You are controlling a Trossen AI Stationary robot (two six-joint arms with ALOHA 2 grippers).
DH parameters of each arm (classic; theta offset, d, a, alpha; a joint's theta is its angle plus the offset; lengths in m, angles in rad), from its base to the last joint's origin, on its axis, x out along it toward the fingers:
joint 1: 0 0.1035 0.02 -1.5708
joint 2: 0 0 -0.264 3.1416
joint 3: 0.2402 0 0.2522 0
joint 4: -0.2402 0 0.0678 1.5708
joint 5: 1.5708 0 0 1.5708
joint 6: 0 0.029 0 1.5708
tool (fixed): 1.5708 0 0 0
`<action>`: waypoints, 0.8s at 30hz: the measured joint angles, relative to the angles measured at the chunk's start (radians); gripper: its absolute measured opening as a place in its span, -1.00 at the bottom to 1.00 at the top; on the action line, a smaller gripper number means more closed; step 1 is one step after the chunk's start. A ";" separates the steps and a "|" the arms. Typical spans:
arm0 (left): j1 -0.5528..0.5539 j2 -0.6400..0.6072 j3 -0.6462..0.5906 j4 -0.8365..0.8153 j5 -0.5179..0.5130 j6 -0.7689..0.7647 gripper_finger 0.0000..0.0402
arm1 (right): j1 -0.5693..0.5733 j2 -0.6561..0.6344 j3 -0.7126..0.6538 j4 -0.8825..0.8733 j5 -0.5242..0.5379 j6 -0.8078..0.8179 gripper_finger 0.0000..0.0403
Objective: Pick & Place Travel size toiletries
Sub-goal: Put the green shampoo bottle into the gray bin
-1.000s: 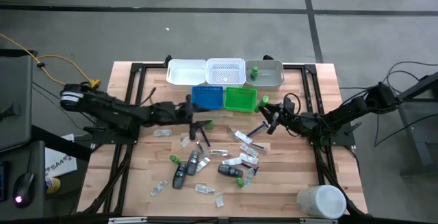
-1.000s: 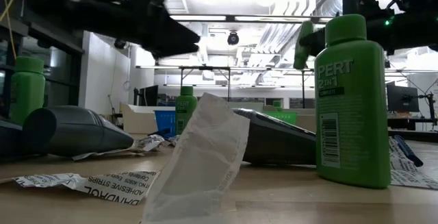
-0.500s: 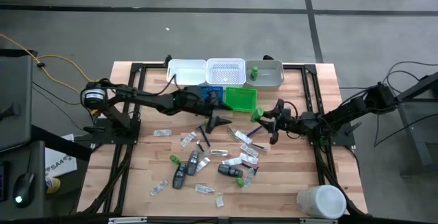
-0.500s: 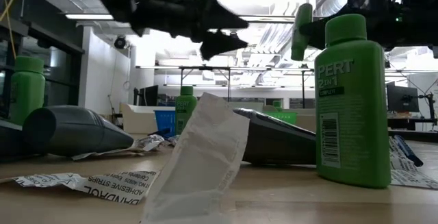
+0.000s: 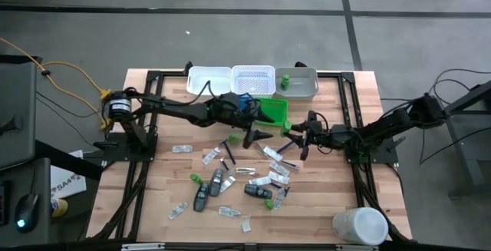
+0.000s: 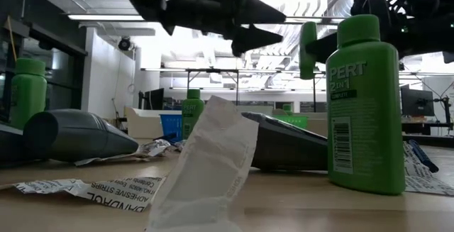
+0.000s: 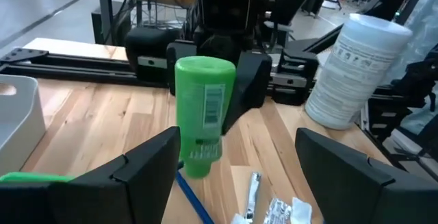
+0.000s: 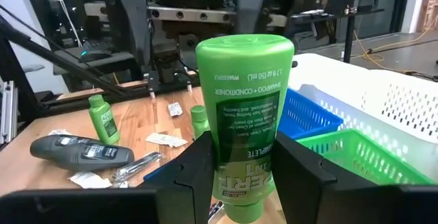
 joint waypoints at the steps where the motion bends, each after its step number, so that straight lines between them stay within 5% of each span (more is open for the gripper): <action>1: 0.000 0.014 0.015 -0.001 -0.005 0.003 0.44 | 0.000 0.011 0.007 -0.004 -0.002 -0.005 -0.41; 9: 0.000 0.084 0.115 -0.018 -0.004 0.015 0.44 | 0.001 0.105 0.057 -0.010 0.004 -0.010 -0.41; 24: 0.000 0.085 0.116 -0.043 -0.008 0.015 0.44 | 0.000 0.126 0.089 0.041 0.035 -0.032 -0.41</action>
